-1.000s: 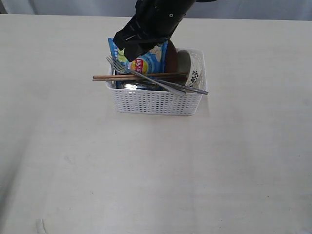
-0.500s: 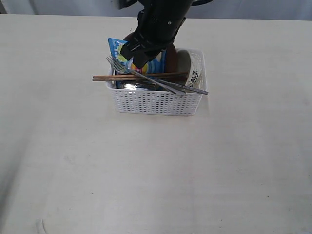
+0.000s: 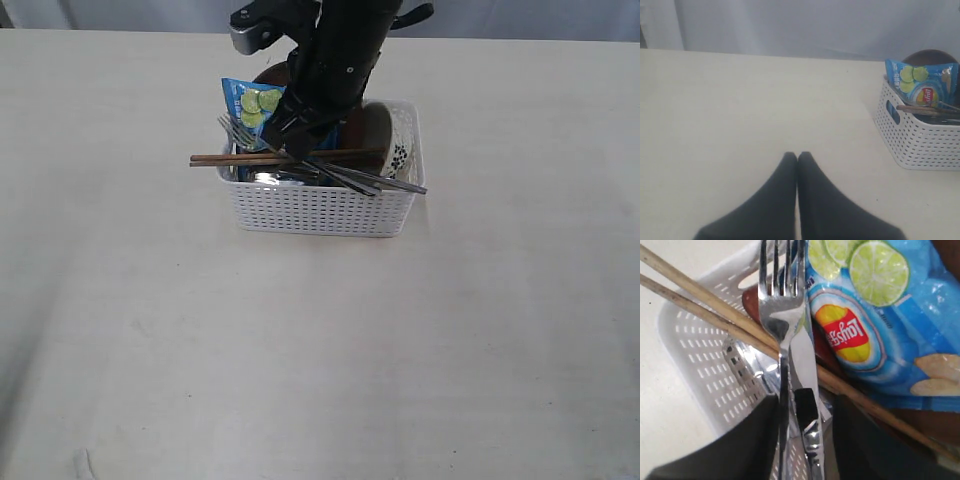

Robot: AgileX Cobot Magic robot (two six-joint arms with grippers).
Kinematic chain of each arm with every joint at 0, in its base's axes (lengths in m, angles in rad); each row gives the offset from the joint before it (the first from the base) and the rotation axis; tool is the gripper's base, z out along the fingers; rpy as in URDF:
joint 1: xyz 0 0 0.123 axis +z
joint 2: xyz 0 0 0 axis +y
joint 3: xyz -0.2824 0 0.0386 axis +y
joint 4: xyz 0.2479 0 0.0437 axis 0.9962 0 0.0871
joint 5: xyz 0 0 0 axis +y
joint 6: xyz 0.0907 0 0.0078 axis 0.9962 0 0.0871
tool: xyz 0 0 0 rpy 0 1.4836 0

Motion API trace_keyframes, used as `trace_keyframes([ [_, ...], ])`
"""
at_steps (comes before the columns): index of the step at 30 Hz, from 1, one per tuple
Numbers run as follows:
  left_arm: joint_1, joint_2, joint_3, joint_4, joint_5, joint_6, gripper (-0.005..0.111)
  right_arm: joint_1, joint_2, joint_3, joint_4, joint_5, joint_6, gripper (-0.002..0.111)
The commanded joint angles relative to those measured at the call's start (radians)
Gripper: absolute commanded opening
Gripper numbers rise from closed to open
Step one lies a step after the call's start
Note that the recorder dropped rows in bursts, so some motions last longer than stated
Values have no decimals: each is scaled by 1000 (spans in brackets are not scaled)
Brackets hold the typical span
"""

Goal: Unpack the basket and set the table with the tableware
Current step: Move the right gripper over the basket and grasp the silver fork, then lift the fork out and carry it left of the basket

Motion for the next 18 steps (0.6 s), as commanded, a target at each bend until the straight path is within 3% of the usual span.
trace_keyframes([
  [1,-5,-4,4,1,-2,3,0,0,7,-8,38,5,-18,36],
  [9,-5,-4,4,1,-2,3,0,0,55,-8,53,-13,-43,34],
  [14,-5,-4,4,1,-2,3,0,0,51,-80,53,55,-43,2],
  [18,-5,-4,4,1,-2,3,0,0,39,-126,53,88,-43,-1],
])
